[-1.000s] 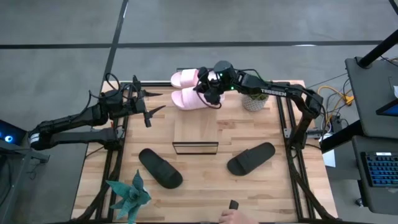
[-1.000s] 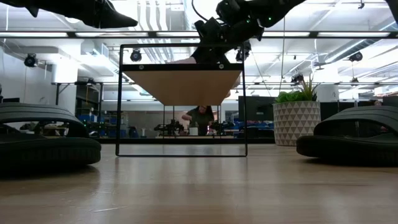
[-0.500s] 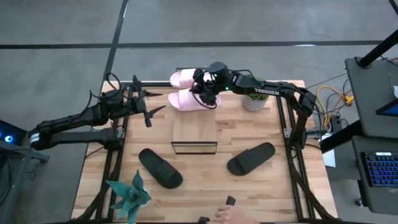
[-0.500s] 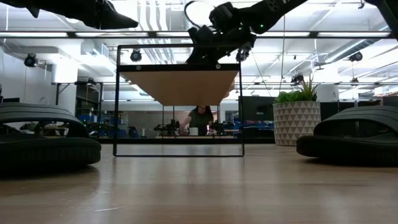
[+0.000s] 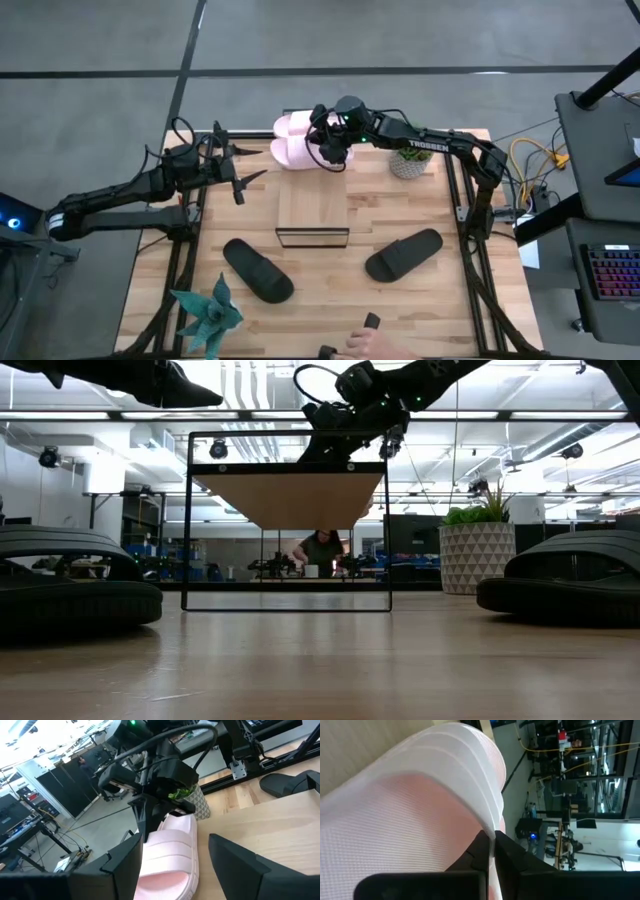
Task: Pick and place slides into the shelf
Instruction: Put the pink slide on the shelf
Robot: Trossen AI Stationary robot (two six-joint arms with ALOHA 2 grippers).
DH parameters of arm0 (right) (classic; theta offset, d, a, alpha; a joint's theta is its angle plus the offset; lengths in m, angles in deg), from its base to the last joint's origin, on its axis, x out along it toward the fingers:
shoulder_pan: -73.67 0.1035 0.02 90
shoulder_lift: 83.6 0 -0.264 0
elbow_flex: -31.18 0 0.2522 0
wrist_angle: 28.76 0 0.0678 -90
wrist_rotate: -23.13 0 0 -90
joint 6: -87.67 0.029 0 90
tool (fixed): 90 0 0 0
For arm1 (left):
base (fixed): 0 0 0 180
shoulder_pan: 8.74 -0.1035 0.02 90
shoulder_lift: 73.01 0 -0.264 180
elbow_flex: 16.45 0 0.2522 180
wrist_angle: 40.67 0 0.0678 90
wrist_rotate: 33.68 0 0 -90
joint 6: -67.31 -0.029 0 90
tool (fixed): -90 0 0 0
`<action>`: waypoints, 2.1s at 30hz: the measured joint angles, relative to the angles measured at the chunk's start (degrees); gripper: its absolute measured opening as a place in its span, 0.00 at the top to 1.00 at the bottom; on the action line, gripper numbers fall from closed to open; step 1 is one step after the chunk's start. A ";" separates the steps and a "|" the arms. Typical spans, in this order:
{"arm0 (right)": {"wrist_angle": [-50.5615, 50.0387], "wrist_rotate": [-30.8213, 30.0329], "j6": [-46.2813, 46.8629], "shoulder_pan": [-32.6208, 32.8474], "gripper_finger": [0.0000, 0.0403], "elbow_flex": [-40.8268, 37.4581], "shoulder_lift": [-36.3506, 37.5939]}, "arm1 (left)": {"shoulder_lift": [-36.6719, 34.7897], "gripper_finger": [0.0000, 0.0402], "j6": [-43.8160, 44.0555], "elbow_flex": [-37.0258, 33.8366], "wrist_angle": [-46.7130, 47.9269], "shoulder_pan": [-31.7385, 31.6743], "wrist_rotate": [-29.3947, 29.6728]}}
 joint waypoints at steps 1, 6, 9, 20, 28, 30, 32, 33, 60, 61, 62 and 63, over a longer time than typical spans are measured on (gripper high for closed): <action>-0.04 0.04 -0.11 0.00 0.98 0.00 0.00 | 0.02 0.47 0.00 0.00 0.00 0.00 0.00; -1.58 0.05 -0.04 0.00 0.98 -0.01 -0.02 | 0.09 0.47 0.00 0.02 -0.07 0.00 0.00; -2.28 0.15 0.31 0.00 0.98 -0.02 -0.02 | 0.07 0.47 0.00 0.02 -0.09 0.00 0.00; -2.20 0.50 1.72 0.00 0.98 0.09 -0.02 | 0.09 0.47 0.00 0.02 -0.07 0.00 0.00; -2.14 0.97 2.52 0.14 0.92 0.04 -0.02 | 0.40 0.47 0.00 0.02 -0.09 0.00 -0.02; -2.14 2.24 2.54 0.15 0.89 0.02 -0.02 | 0.66 0.47 0.01 0.02 -0.03 -0.01 -0.02; -2.08 3.58 2.54 0.15 0.85 0.02 -0.02 | 1.03 0.47 0.02 0.02 -0.13 0.00 -0.02; -2.01 3.76 2.54 0.17 0.83 0.02 0.00 | 1.27 0.47 0.01 0.02 -0.11 -0.02 -0.02; -0.83 -14.95 5.52 1.33 0.60 0.33 0.57 | 3.60 0.47 0.16 0.02 0.96 0.00 -0.02; -0.84 -17.25 5.58 1.63 0.61 0.33 0.71 | 3.87 0.47 0.68 0.02 1.92 0.00 -0.02; -0.83 -19.23 5.80 1.84 0.61 0.33 0.94 | 4.17 0.47 1.56 0.02 2.95 -0.02 -0.02; -0.83 -20.47 6.32 2.02 0.61 0.33 1.18 | 4.54 0.47 2.36 0.02 3.69 -0.02 -0.02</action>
